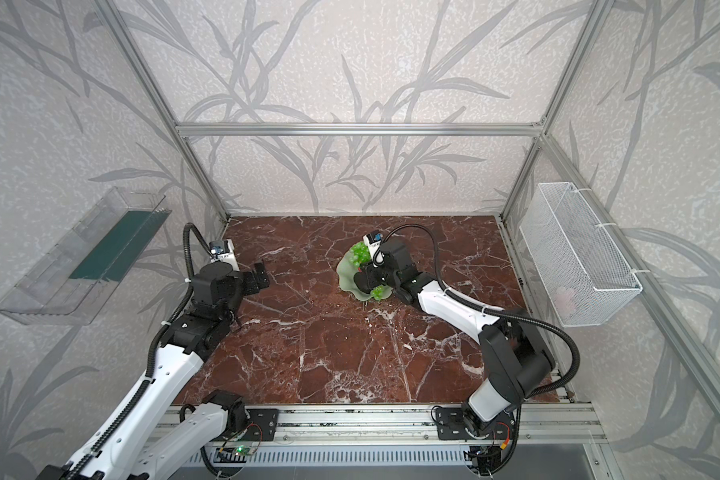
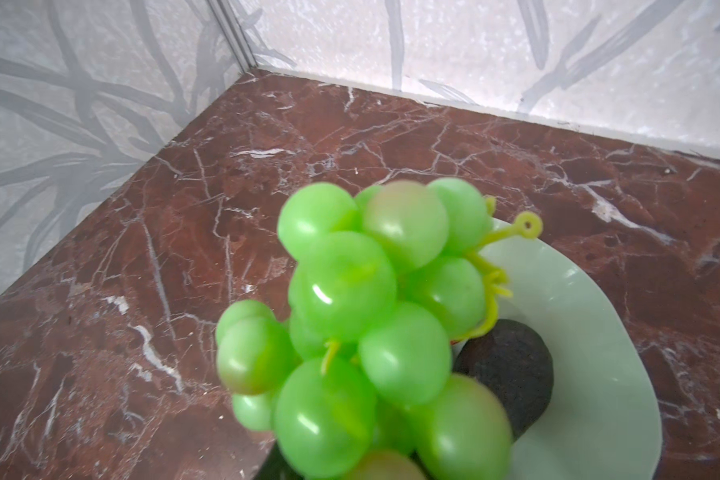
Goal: Place and organize the fake fruits in the fruit bowl
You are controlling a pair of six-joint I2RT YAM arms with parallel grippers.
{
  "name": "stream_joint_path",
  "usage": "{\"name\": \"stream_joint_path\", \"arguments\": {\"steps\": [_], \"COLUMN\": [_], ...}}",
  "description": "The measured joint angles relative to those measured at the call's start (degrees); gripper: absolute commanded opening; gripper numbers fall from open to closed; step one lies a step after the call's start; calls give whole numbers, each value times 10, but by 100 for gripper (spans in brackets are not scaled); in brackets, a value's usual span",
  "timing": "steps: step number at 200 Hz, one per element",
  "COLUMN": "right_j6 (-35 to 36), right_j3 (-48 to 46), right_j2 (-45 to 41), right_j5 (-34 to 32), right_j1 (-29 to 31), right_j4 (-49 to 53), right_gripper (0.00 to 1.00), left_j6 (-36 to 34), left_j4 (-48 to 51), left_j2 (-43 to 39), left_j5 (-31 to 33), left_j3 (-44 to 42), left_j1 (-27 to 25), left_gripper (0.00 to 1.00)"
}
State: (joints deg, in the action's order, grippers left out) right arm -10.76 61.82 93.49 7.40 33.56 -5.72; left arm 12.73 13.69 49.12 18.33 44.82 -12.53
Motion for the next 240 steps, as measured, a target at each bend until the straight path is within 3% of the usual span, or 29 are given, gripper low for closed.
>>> {"name": "stream_joint_path", "arguments": {"steps": [50,96,145,158,197,240], "right_j6": [9,14,17,18,18,23], "right_j3": [58,78,78,75,35,-119], "right_j2": [118,162,157,145,63,-115], "right_j5": [34,49,51,50,36,-17], "right_j1": [-36,-43,-47,-50,-54,-54], "right_j4": [-8,-10,-18,-19,-34,-82], "right_gripper": [34,70,93,100,99,99], "left_j6": [0,0,0,0,0,4], "left_j4": [0,0,0,0,-4,-14], "left_j2": [0,0,0,0,0,0], "left_j5": [0,0,0,0,0,0], "left_j3": [0,0,0,0,-5,-17], "left_j1": [1,4,9,10,11,13], "left_gripper": [99,99,99,99,99,100]}}
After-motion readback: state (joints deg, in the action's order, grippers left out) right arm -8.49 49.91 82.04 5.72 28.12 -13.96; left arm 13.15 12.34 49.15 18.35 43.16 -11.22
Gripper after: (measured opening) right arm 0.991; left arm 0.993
